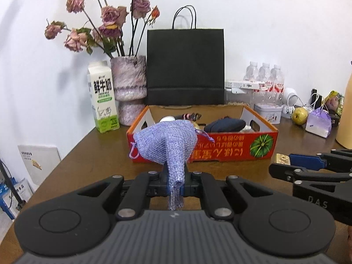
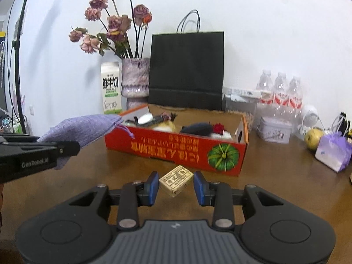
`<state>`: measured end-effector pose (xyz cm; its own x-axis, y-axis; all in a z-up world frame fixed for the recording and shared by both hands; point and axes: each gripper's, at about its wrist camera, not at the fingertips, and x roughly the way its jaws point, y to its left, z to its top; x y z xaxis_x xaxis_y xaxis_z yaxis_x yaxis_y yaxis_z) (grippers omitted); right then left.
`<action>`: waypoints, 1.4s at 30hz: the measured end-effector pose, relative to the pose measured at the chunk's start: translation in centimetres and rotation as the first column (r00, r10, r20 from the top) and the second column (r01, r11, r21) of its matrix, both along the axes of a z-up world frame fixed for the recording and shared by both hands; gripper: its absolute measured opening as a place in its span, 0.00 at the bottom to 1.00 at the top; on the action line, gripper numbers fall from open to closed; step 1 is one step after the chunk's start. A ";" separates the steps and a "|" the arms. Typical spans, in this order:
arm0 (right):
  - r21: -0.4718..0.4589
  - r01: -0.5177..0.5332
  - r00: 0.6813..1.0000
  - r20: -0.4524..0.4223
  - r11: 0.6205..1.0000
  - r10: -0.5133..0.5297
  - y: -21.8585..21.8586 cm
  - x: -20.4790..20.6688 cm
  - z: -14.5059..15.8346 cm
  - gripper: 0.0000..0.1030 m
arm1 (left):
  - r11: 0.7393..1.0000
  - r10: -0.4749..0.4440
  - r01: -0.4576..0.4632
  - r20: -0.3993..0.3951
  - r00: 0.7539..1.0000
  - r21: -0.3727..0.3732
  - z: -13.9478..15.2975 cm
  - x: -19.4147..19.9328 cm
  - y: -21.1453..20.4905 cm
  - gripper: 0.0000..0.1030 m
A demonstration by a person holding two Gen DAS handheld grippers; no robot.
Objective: Organize objects
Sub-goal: 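Grasp the small gold block with right tool while left tool holds the pouch, then carry the purple pouch and gold block with both tools over the red box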
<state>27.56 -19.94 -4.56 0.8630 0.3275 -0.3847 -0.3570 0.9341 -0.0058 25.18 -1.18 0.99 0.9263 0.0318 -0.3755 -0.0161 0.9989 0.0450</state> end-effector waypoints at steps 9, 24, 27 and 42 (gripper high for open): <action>0.008 -0.009 0.998 0.063 1.000 0.008 0.8 1.4 2.2 0.32 | 1.000 0.010 -0.009 0.024 1.000 -0.011 1.4 1.7 -1.0 0.08; 0.058 0.024 0.993 0.112 0.998 -0.030 0.6 5.7 3.1 0.32 | 0.999 0.027 -0.024 0.067 0.997 -0.043 2.8 5.9 -2.3 0.08; 0.070 0.025 0.993 0.117 0.997 -0.033 0.4 6.7 3.3 0.32 | 0.998 0.030 -0.027 0.071 0.997 -0.053 3.1 6.9 -2.4 0.08; 0.078 0.023 0.991 0.128 0.997 -0.032 0.4 11.4 3.4 0.32 | 0.998 0.020 -0.016 0.062 0.998 -0.068 3.0 12.0 -2.4 0.08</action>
<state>38.97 -19.50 -1.12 0.9129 0.3269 -0.2444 -0.3321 0.9430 0.0210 37.21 -3.55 4.00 0.9475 0.0251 -0.3188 -0.0345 0.9991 -0.0240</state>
